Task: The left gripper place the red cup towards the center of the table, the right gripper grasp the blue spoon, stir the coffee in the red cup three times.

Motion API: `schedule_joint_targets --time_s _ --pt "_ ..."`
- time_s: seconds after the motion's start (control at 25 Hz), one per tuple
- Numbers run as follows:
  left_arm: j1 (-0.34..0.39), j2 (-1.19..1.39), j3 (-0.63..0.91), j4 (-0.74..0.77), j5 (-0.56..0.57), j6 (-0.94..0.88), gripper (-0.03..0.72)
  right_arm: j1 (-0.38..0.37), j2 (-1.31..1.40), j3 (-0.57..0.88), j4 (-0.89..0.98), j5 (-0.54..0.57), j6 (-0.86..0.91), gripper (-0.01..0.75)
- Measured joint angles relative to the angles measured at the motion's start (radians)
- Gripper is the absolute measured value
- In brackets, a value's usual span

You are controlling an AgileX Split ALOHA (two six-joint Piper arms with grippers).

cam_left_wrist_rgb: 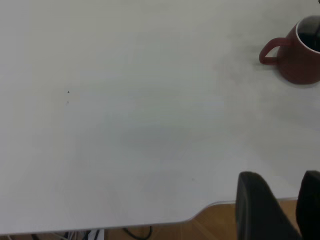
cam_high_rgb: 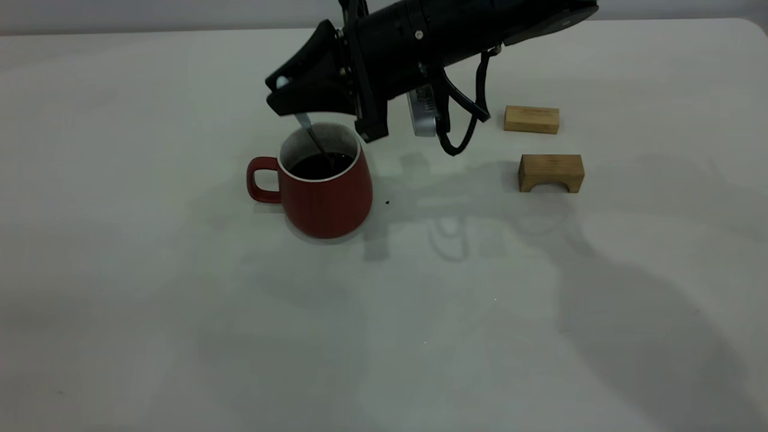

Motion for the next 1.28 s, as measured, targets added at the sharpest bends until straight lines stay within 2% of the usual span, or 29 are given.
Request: schedule_joint_targets --time_s 0.28,0.36,0.64,0.8,1.16,1.28 --pt "0.000 0.000 0.000 0.000 0.000 0.000 0.270 0.000 0.006 0.005 -0.031 0.000 0.000 0.148" --pt "0.000 0.000 0.000 0.000 0.000 0.000 0.270 0.000 0.006 0.005 -0.037 0.000 0.000 0.174" --pt "0.000 0.000 0.000 0.000 0.000 0.000 0.270 0.000 -0.002 0.005 -0.154 0.007 0.000 0.433" --pt "0.000 0.000 0.000 0.000 0.000 0.001 0.270 0.000 -0.076 0.007 -0.316 0.005 0.000 0.487" --pt "0.000 0.000 0.000 0.000 0.000 0.001 0.270 0.000 -0.459 0.007 -0.896 0.067 0.000 0.493" --pt "0.000 0.000 0.000 0.000 0.000 0.001 0.270 0.000 -0.614 0.007 -0.995 0.100 0.000 0.493"
